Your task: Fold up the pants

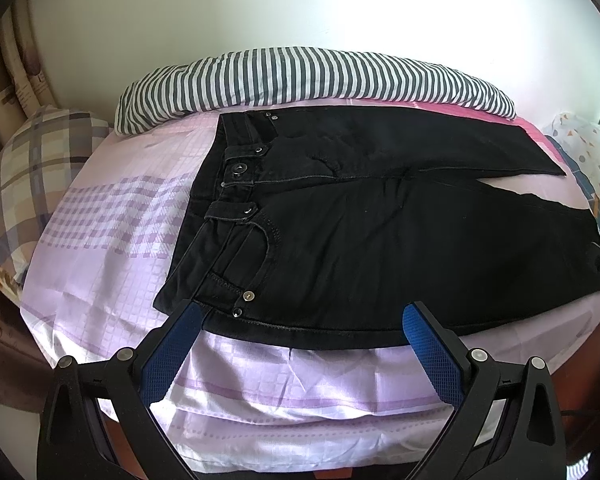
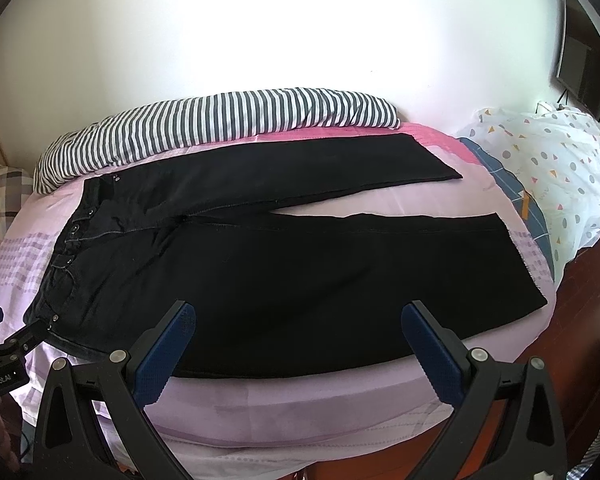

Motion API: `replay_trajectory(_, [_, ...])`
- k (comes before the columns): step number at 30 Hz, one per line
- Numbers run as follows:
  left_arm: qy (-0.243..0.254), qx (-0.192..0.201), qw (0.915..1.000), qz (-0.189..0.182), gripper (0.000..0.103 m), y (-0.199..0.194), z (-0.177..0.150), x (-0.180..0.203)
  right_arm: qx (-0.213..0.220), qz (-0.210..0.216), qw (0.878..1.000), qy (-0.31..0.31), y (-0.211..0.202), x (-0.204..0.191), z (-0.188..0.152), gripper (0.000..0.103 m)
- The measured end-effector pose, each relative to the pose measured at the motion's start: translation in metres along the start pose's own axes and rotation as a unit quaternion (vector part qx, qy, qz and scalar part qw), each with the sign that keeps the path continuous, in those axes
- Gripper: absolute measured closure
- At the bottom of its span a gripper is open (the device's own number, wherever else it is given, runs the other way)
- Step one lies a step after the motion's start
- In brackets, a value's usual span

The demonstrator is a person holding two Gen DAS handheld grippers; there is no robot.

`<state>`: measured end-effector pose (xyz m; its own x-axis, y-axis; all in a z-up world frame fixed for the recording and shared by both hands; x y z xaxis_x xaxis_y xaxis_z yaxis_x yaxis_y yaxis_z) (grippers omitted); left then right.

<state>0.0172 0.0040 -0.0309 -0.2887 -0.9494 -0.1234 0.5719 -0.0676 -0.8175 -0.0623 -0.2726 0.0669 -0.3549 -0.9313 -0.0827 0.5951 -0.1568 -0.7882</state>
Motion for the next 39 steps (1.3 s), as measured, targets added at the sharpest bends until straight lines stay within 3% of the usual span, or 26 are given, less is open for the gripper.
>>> replay_trajectory(8, [0.0,-0.002,1.0,-0.006,0.003,0.005,0.0,0.0,-0.001,0.001,1.0,0.007,0.002,0.003,0.003,0.001])
replay_trajectory(19, [-0.011,-0.001,0.9998,-0.017,0.003,0.017,0.015,-0.017,-0.027,0.054,0.998,-0.009,0.012,-0.006,0.009,0.001])
replay_trajectory(24, [-0.024,0.004,0.9996,-0.012,0.003,0.026,0.033,-0.047,-0.031,0.081,0.996,-0.007,0.02,-0.004,0.026,0.001])
replay_trajectory(33, [-0.039,0.017,0.9989,-0.016,0.004,0.056,0.079,-0.123,-0.031,0.083,0.996,-0.001,0.042,-0.002,0.06,0.0])
replay_trajectory(35, [-0.044,0.013,0.9985,-0.031,0.014,0.066,0.09,-0.135,-0.036,0.083,0.996,0.003,0.049,-0.004,0.062,0.0])
replay_trajectory(39, [-0.048,0.01,0.9969,-0.062,0.021,0.086,0.113,-0.149,-0.047,0.077,0.996,0.001,0.067,-0.013,0.069,0.0])
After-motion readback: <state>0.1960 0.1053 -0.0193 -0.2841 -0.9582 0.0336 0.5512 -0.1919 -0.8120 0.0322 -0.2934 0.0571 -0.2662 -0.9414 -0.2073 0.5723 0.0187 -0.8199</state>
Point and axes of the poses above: each gripper's, at about its wrist camera, not at the fingertips, and y roughly the way its jaws point, x to its right, z to its top, the point moved 5 cm from there along y, roughly the way its jaws point, and after that the axes turned 9 degrees about y, right-handed, at the moved point
